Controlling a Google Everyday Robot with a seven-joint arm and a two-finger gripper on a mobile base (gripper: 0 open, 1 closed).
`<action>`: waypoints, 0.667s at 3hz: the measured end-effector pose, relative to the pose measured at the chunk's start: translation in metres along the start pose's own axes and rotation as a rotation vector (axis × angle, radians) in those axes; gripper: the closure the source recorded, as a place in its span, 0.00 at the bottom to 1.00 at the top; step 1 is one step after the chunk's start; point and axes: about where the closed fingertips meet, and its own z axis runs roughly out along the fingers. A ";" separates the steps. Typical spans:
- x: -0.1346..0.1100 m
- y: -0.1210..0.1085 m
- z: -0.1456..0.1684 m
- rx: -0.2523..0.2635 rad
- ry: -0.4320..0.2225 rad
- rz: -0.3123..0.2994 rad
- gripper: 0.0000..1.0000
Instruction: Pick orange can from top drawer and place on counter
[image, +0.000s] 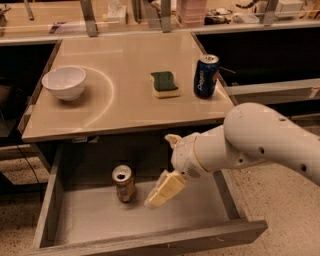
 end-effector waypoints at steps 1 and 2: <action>-0.006 0.006 0.037 -0.007 -0.090 0.016 0.00; -0.013 0.012 0.058 -0.050 -0.181 0.031 0.00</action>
Offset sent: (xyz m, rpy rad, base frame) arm 0.0018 0.0727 -0.0430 0.3187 0.0395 0.0524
